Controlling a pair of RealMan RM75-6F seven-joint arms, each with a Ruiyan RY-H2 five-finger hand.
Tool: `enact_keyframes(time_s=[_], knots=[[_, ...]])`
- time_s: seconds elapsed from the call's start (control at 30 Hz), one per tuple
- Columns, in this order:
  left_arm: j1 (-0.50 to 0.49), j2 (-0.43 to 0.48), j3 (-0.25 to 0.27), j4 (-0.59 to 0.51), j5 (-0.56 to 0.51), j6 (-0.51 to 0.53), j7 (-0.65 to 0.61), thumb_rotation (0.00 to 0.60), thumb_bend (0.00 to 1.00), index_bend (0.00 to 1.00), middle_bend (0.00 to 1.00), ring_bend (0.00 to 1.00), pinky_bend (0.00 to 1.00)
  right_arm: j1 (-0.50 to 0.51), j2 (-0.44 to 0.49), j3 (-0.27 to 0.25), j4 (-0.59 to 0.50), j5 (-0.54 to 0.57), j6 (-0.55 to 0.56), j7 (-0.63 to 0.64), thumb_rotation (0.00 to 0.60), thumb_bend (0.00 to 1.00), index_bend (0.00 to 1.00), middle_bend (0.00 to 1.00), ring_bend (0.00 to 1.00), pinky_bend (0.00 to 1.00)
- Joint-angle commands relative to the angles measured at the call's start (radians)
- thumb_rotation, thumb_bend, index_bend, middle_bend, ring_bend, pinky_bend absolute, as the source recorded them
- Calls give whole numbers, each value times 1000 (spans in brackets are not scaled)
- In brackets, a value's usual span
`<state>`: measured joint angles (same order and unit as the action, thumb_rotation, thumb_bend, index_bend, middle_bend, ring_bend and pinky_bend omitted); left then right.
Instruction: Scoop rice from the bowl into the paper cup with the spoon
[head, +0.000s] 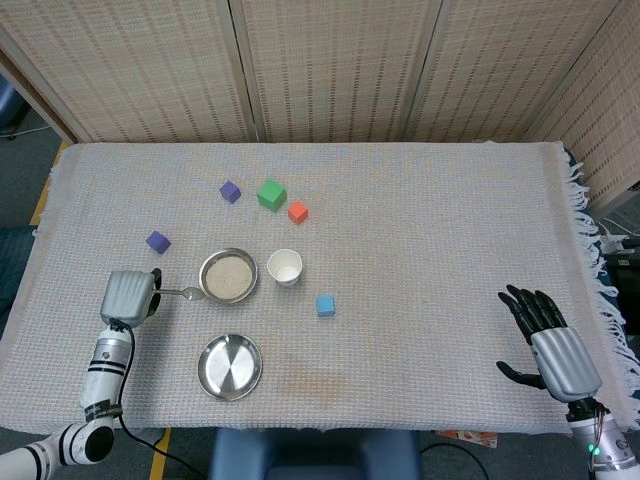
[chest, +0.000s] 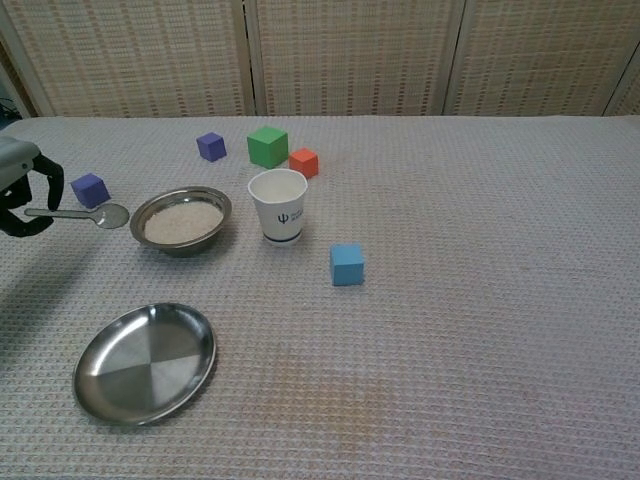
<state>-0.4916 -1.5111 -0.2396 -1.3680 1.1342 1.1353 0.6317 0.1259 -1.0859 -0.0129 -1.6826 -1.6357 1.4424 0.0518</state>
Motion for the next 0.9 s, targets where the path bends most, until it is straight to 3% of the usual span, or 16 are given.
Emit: enact_keyframes(time_s=[0.03, 0.2, 0.43, 0.9], knots=[[-79, -4, -37, -32, -116, -42, 165, 600, 384, 634, 1000, 1000, 1000, -12, 0, 3, -2, -14, 33, -2, 600, 68, 0, 0, 0, 0], [-142, -30, -45, -45, -219, -20, 346, 600, 385, 634, 1000, 1000, 1000, -22, 7, 0, -8, -24, 52, -2, 600, 68, 0, 0, 0, 0], [-222, -86, -36, -72, -312, 94, 601, 600, 384, 635, 1000, 1000, 1000, -18, 17, -8, -14, -30, 37, 8, 600, 68, 0, 0, 0, 0], [-337, -248, 27, 74, -347, 235, 892, 600, 384, 635, 1000, 1000, 1000, -32, 46, -22, -34, -56, 58, 34, 600, 68, 0, 0, 0, 0]])
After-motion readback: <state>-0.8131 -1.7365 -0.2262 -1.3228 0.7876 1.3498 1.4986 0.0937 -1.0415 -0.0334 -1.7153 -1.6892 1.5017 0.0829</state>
